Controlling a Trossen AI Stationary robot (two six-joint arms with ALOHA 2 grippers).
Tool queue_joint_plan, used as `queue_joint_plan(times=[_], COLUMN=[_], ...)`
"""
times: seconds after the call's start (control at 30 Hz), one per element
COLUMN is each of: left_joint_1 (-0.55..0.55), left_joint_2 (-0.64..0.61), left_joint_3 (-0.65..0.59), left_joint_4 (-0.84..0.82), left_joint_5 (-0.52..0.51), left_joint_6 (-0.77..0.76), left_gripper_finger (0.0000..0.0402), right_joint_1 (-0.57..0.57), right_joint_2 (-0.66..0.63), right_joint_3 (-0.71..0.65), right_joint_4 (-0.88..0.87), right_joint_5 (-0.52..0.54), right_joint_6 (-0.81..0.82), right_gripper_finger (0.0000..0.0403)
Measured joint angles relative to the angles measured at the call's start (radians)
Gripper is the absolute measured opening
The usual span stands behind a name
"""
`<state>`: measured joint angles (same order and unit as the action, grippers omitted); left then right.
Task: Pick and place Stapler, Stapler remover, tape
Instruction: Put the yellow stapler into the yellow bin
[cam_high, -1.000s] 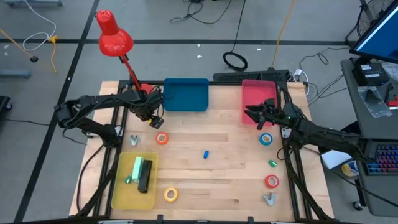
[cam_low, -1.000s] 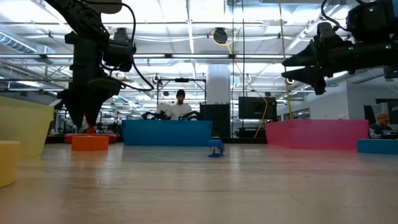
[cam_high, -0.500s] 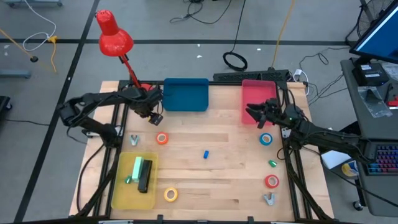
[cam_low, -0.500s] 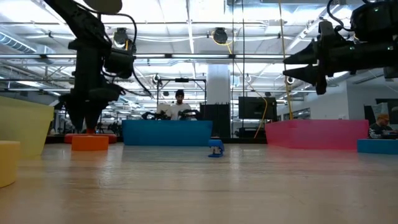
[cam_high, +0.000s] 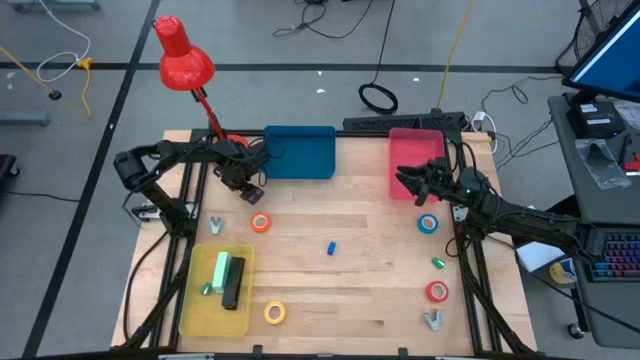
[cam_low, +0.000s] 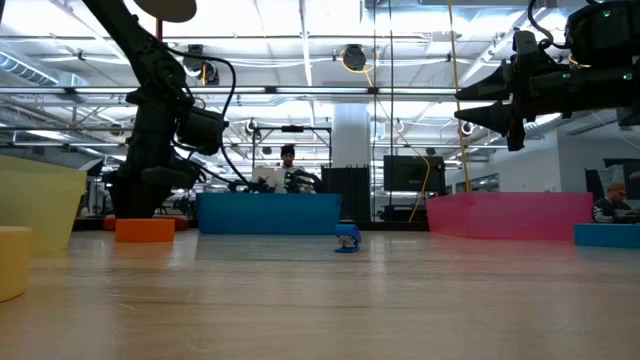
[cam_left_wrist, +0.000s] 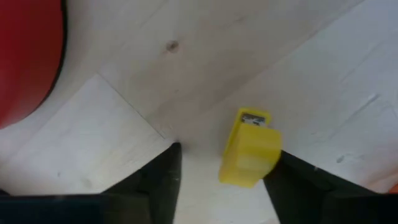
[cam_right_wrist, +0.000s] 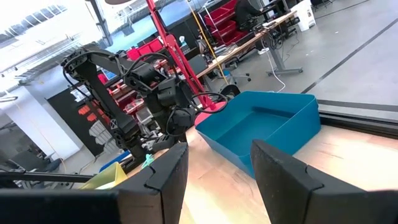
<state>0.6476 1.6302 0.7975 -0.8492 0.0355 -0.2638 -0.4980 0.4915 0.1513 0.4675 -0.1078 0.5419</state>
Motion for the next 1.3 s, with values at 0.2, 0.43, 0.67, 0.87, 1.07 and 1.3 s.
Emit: queue_joint_plan(times=[0.2, 0.43, 0.67, 0.87, 1.07, 1.3], left_joint_1=[0.000, 0.000, -0.099, -0.395, -0.805, -1.125], left_joint_2=[0.000, -0.060, -0.300, -0.543, -0.643, -0.536], left_joint_3=[-0.002, 0.004, 0.108, 0.163, 0.160, 0.160], left_joint_4=[0.006, -0.082, -0.453, -0.615, -0.582, -0.455], left_joint_5=[-0.006, 0.029, 0.117, 0.236, 0.257, 0.192], left_joint_6=[-0.008, -0.049, -0.247, -0.695, -1.296, -1.670], left_gripper_finger=[0.0122, 0.0068, 0.0077, 0.0072, 0.0074, 0.0075], right_joint_1=[0.000, 0.000, 0.000, 0.000, 0.000, 0.000], right_joint_2=[0.000, 0.000, 0.000, 0.000, 0.000, 0.000], right_joint_3=[0.000, 0.000, 0.000, 0.000, 0.001, 0.001], right_joint_4=[0.000, 0.000, 0.000, 0.000, 0.000, 0.000], right_joint_5=[0.001, 0.002, 0.000, 0.000, -0.001, -0.001], right_joint_6=[-0.001, -0.003, -0.001, 0.000, 0.000, 0.000], right_gripper_finger=[0.0167, 0.0167, 0.0167, 0.0167, 0.0167, 0.0167])
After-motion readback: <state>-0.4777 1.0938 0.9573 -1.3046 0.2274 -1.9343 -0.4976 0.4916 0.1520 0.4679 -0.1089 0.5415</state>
